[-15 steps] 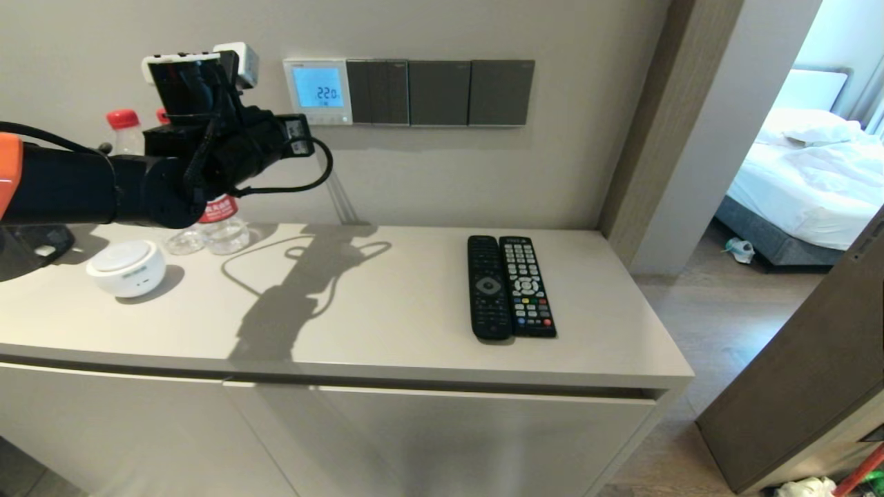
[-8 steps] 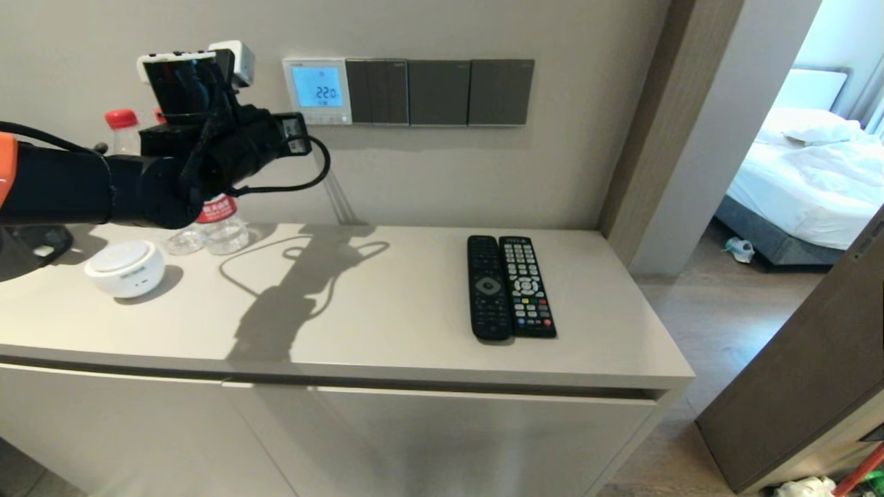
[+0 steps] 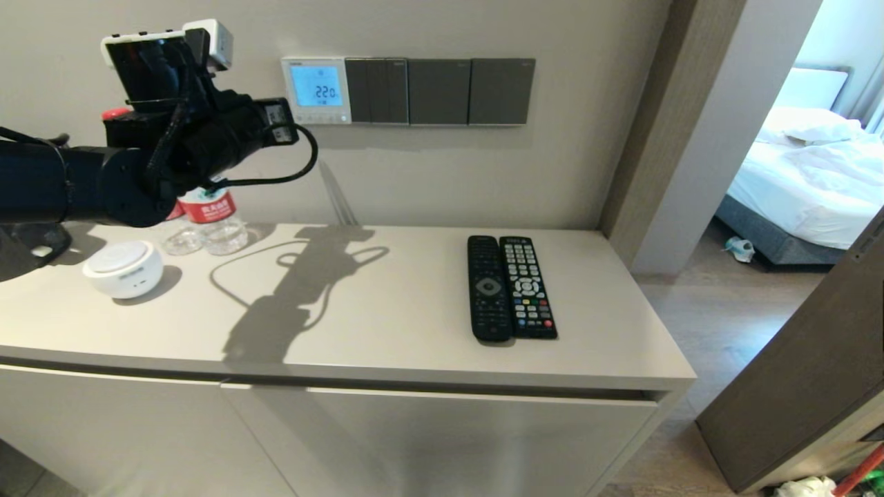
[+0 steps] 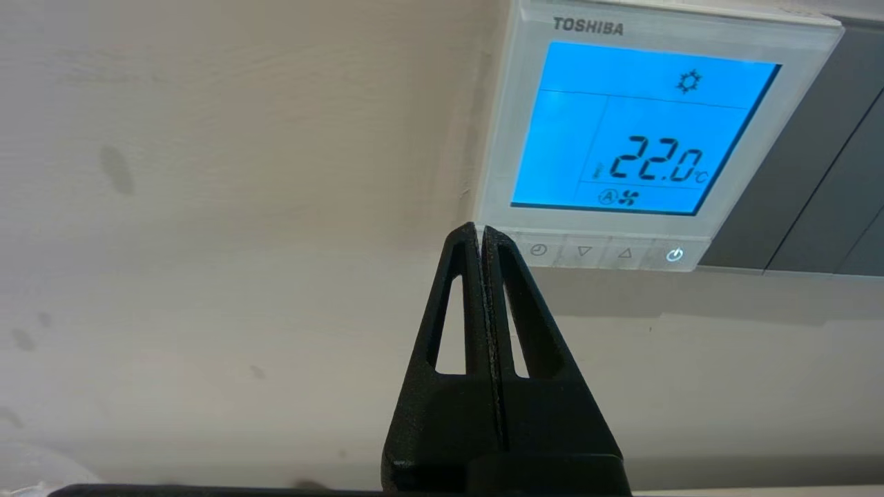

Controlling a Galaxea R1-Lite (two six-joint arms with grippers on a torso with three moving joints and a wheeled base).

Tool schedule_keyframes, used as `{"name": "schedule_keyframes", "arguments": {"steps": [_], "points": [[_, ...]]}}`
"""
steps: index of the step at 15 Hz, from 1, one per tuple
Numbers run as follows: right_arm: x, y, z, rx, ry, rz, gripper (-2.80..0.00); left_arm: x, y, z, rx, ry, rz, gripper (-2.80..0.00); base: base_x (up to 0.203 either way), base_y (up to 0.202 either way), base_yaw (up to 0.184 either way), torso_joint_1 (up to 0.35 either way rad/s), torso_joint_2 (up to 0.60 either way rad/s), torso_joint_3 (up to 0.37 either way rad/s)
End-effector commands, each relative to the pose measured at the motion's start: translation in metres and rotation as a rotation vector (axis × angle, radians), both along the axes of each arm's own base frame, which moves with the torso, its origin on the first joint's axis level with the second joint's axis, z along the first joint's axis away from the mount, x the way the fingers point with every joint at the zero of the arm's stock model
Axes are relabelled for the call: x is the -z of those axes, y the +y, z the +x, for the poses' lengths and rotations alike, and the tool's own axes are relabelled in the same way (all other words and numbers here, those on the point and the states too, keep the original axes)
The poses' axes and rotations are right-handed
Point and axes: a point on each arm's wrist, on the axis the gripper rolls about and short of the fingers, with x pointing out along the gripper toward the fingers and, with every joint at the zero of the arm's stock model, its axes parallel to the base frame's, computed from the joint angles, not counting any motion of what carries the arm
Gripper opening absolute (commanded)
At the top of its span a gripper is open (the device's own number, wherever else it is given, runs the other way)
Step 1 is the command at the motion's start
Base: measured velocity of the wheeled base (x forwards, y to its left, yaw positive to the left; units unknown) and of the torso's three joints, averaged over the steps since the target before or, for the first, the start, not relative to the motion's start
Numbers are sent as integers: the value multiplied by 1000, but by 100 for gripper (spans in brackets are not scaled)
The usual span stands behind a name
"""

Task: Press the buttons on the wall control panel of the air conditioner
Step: Press the temperature increase button

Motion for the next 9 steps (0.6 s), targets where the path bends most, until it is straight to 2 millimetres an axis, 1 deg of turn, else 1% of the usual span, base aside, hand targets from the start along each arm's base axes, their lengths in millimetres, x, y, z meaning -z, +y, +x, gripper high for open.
{"name": "schedule_keyframes", "arguments": {"steps": [1,6,9], "points": [[0,0,0,0,-2,0,-280,-1,0,-1,0,-4,-3,-280,0,0,0,0,0,0],[0,0,0,0,-2,0,-280,1,0,1,0,-1,-1,-280,0,0,0,0,0,0],[0,0,0,0,-2,0,-280,5,-2,6,0,6,1,-280,0,0,0,0,0,0]]}}
